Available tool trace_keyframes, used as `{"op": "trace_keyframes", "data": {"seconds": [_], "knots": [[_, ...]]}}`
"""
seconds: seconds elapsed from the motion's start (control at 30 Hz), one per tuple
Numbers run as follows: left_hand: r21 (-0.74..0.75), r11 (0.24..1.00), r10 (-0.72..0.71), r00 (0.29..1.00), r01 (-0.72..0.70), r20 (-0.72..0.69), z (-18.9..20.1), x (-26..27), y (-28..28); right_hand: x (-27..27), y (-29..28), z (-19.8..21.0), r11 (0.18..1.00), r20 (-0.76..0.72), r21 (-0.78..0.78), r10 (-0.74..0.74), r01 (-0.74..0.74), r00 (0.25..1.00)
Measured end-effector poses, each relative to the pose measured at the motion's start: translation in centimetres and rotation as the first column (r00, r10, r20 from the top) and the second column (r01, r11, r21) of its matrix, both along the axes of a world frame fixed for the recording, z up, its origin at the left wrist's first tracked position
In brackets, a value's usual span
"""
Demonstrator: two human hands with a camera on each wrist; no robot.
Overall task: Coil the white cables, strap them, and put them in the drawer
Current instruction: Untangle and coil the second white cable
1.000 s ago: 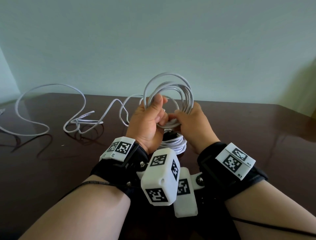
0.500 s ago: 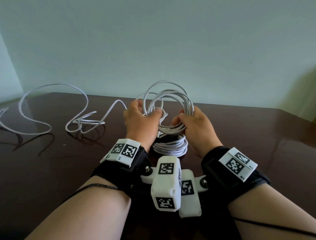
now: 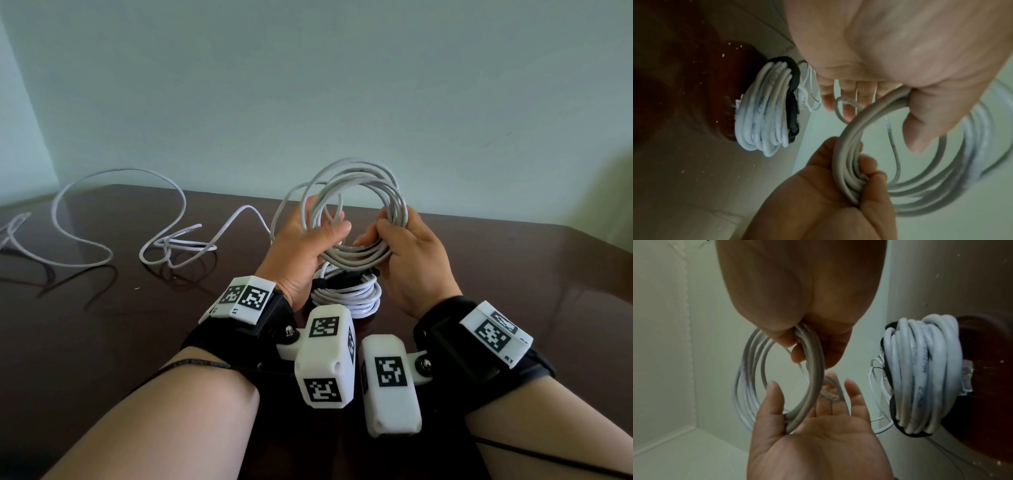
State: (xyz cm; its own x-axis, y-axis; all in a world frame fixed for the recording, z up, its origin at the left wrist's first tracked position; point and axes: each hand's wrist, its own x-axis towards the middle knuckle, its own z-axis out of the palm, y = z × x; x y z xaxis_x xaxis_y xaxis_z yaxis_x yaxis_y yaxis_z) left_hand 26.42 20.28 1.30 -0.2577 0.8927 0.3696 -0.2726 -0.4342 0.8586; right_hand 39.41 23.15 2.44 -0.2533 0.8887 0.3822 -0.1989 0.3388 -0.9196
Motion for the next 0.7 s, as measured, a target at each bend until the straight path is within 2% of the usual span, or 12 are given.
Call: {"op": "trace_keyframes", "data": {"seconds": [0.17, 0.33, 0.57, 0.7], "knots": [[0.052, 0.999, -0.019, 0.998, 0.016, 0.064, 0.11, -0.19, 0.16, -0.26, 0.57, -0.57, 0.999, -0.025, -0.033, 0.003, -0.004, 1.0], [0.002, 0.994, 0.111, 0.993, -0.111, 0.032, 0.28, -0.23, 0.26, -0.44, 0.56, -0.83, 0.997, -0.053, -0.069, 0.04, -0.043, 0.998], [-0.044, 0.99, 0.136, 0.989, -0.133, 0.058, 0.03, -0.15, 0.68, -0.44, 0.39, -0.96, 0.997, 0.005, -0.069, 0.017, -0.017, 1.0], [-0.022, 0.992, 0.128, 0.991, -0.127, 0.045, 0.28, -0.07, 0.35, -0.53, 0.68, -0.99, 0.98, -0.052, -0.162, 0.109, -0.116, 0.993]]}}
